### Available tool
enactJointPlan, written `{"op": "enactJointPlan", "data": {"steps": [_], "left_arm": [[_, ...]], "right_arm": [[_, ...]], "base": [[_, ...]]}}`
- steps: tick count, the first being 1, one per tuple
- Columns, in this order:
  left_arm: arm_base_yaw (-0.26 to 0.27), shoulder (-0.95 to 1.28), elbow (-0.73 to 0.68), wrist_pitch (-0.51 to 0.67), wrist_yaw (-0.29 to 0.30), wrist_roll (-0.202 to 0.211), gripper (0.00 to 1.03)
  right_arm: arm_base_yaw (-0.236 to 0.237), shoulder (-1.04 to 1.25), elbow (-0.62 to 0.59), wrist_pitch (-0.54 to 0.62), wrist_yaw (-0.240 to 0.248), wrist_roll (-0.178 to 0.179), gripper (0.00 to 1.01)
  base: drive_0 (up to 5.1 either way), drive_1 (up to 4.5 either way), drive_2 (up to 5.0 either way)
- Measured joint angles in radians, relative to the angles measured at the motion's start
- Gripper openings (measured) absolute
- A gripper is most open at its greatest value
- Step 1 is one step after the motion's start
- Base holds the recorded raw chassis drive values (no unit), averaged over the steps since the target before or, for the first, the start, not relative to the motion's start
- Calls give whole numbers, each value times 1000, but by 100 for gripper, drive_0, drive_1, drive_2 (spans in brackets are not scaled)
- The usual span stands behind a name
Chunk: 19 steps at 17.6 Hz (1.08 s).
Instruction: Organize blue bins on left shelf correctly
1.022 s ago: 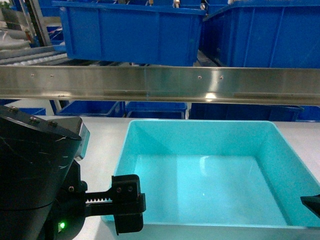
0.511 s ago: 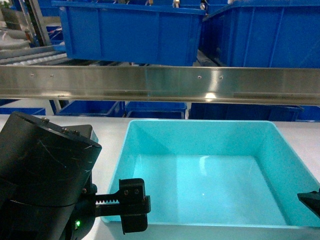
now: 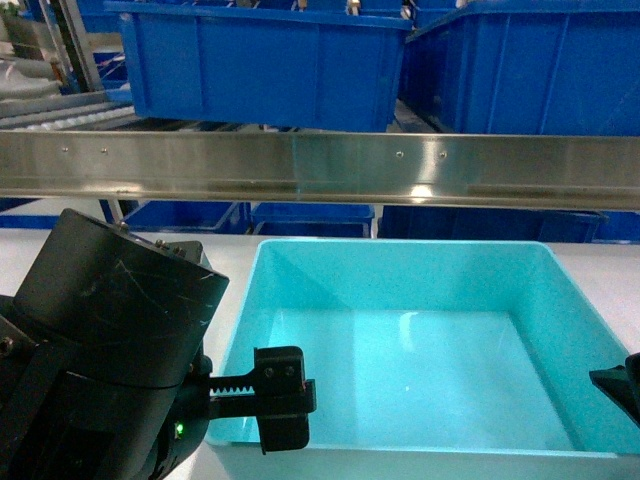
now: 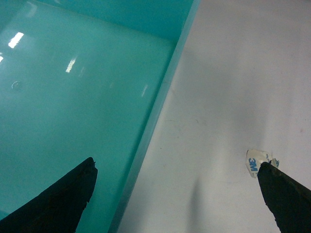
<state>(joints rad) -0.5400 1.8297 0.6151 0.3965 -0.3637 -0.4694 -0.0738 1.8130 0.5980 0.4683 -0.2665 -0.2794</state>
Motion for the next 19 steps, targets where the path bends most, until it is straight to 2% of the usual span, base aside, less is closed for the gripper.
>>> {"op": "enactJointPlan", "data": {"steps": [4, 7, 9, 13, 14, 15, 16, 19], "left_arm": [[-1, 11, 5, 5, 0, 6, 98], [-1, 11, 5, 5, 0, 7, 79], [-1, 11, 5, 5, 0, 7, 57], [-12, 11, 6, 11, 25, 6, 25], [-16, 11, 10, 14, 38, 6, 13], [-21, 11, 12, 16, 48, 1, 3], [-21, 11, 12, 16, 49, -21, 2], [-21, 11, 12, 16, 48, -23, 2]], "right_arm": [[2, 0, 1, 16, 23, -18, 98], [2, 0, 1, 16, 23, -19, 78], [2, 0, 1, 16, 23, -19, 54], [3, 0, 1, 15, 5, -18, 23], [10, 0, 0, 14, 1, -8, 10], [10, 0, 1, 19, 1, 24, 3], [10, 0, 1, 18, 1, 49, 3], [10, 0, 1, 17, 1, 58, 3]], "base": [[0, 0, 0], [0, 0, 0], [0, 0, 0], [0, 0, 0], [0, 0, 0], [0, 0, 0], [0, 0, 0], [0, 0, 0]]}}
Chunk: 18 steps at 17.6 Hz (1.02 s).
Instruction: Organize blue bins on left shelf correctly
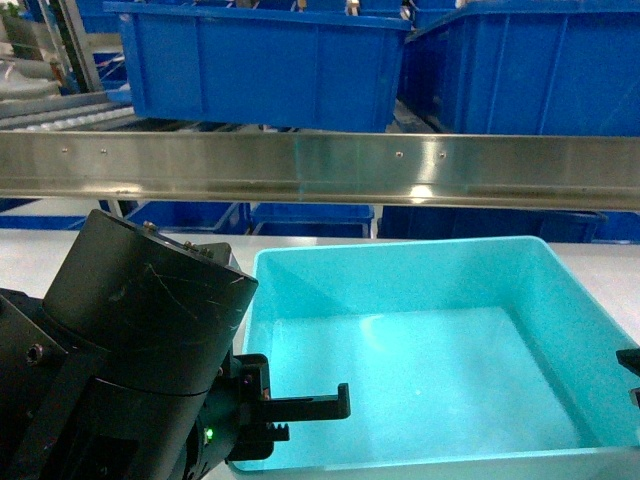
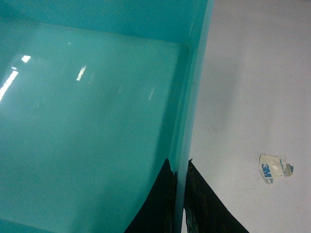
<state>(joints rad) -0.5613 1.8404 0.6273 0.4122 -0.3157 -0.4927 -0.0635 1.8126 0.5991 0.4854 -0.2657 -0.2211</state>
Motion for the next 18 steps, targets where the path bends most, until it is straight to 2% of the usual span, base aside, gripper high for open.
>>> {"op": "enactJointPlan", "data": {"steps": [4, 9, 11, 14, 16, 18], "left_arm": [[0, -18, -3, 1, -5, 9, 2], [-8, -181, -9, -43, -29, 54, 2], [-18, -200, -11, -47, -45, 56, 2], [-24, -223, -25, -18, -54, 68, 2], [-27, -230, -26, -19, -54, 75, 2], [-27, -230, -27, -16, -54, 75, 2]], "right_arm": [[-5, -24, -10, -16, -12, 9, 3], [-29, -183, -11, -95, -68, 21, 3], [-31, -205, -24, -76, -70, 22, 3], [-50, -218, -58, 15, -109, 39, 3], [-55, -224, -59, 23, -113, 46, 3], [-55, -224, -59, 25, -113, 46, 3]], "base": [[0, 0, 0], [0, 0, 0], [0, 0, 0], [0, 0, 0], [0, 0, 0], [8, -351, 367]]}}
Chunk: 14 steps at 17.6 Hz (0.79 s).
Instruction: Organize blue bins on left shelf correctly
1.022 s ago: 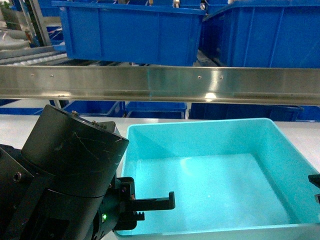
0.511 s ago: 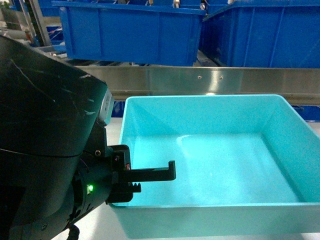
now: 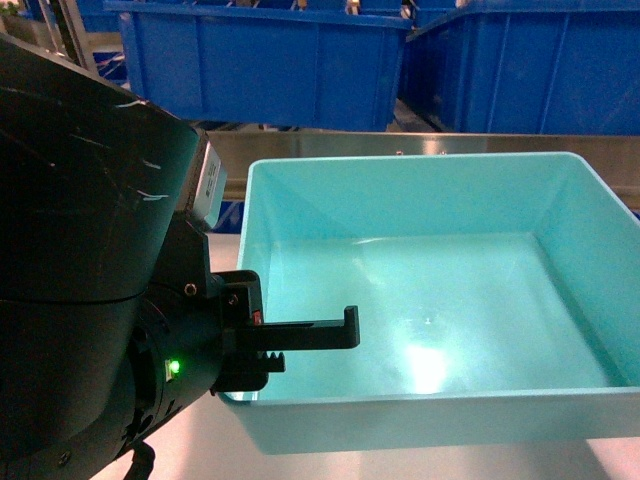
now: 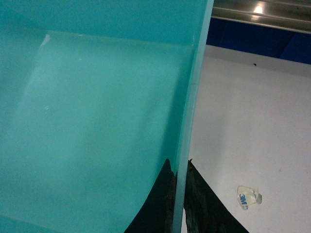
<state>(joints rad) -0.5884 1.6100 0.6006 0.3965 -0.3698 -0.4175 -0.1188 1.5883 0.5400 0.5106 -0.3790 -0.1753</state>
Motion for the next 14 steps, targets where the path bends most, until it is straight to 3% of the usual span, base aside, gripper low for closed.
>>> {"op": "enactJointPlan", "data": {"steps": [3, 8, 14], "left_arm": [[1, 0, -1, -5, 1, 0, 2], [-5, 0, 0, 0, 0, 0, 2], [-2, 0, -2, -3, 1, 0, 2]], "right_arm": [[0, 0, 0, -2, 0, 1, 3], [-6, 0, -3, -2, -2, 3, 3], [-6, 0, -4, -3, -4, 3, 3]], "base": [[-82, -332, 445], [-358, -82, 489], [-477, 145, 320]]}}
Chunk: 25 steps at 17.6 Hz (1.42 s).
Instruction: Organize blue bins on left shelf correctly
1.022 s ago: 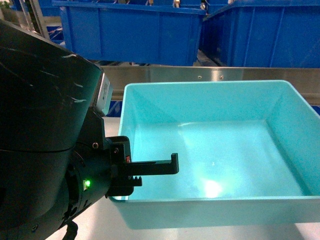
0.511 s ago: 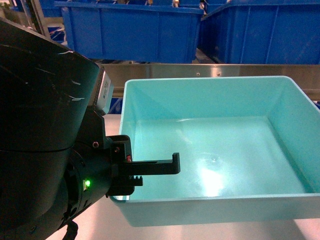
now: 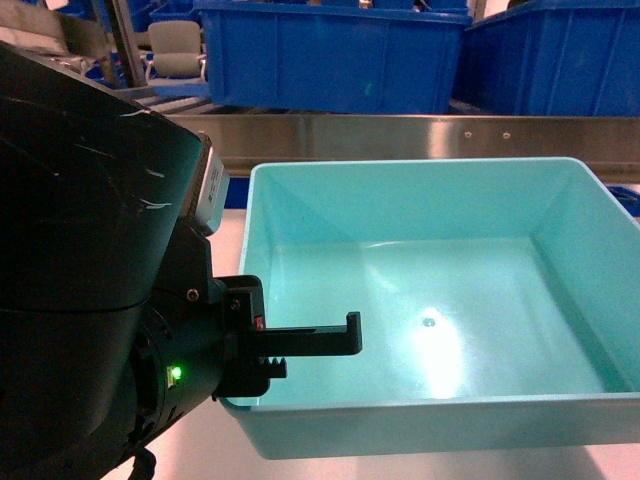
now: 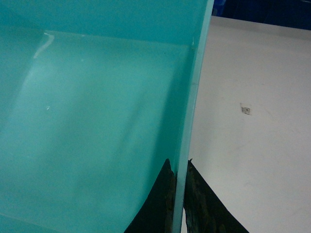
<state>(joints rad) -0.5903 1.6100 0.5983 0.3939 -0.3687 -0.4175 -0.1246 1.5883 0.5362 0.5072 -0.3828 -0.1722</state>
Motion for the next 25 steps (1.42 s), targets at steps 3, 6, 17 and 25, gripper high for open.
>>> {"op": "enactJointPlan", "data": {"steps": [3, 6, 17, 25], "left_arm": [[0, 0, 0, 1, 0, 0, 2], [0, 0, 0, 0, 0, 0, 2], [0, -1, 0, -1, 0, 0, 2], [0, -1, 0, 0, 0, 0, 2]], "right_arm": [[0, -1, 0, 2, 0, 0, 3], [0, -1, 0, 1, 0, 0, 3], [0, -2, 0, -2, 0, 0, 3], [0, -2, -1, 2, -1, 0, 3]], "base": [[-499, 246, 246], [-501, 244, 244], [-497, 249, 249], [-495, 250, 250]]}}
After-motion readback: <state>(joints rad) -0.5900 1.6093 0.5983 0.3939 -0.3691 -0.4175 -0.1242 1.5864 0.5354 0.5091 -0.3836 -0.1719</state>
